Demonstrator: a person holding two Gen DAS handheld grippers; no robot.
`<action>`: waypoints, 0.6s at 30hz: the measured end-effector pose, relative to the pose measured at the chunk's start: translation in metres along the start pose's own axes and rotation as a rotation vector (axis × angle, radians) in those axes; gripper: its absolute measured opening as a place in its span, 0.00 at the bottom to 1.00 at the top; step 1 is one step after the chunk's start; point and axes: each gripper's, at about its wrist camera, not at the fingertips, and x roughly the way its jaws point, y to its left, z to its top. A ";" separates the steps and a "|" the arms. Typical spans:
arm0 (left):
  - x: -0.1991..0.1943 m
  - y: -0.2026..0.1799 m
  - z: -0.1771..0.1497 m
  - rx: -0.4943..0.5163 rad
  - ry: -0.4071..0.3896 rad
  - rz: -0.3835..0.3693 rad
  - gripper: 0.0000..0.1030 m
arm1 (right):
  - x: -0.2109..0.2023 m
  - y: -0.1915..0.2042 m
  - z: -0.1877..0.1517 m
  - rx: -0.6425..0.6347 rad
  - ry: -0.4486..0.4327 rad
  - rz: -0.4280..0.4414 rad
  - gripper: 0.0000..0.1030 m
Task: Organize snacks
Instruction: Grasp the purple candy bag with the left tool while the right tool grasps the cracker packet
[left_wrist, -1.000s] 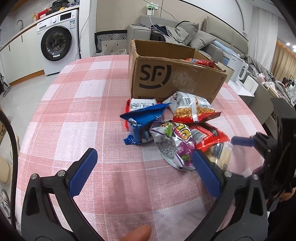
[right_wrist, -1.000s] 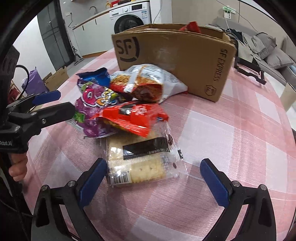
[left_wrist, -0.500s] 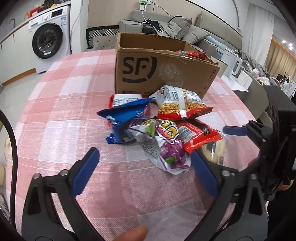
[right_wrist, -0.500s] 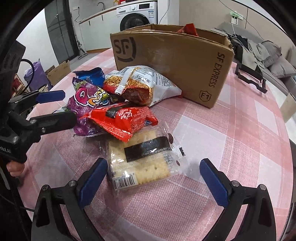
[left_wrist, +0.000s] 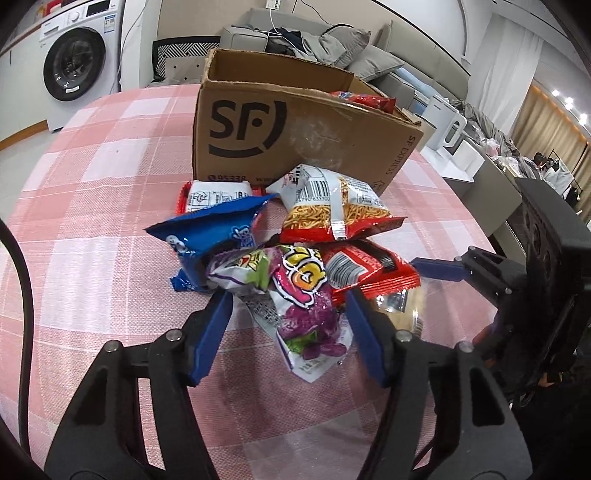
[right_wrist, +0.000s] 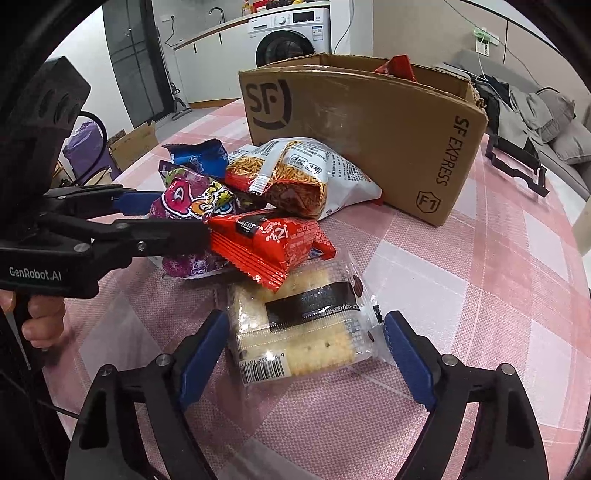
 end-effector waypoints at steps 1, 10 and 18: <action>0.001 0.000 0.000 0.000 -0.003 0.000 0.55 | 0.000 0.000 0.001 -0.001 0.000 0.001 0.85; -0.003 0.007 0.003 -0.020 -0.020 -0.055 0.27 | 0.000 0.001 0.000 -0.012 -0.016 0.016 0.77; -0.012 0.006 -0.007 -0.011 -0.040 -0.061 0.21 | -0.005 -0.004 -0.004 -0.002 -0.020 0.017 0.64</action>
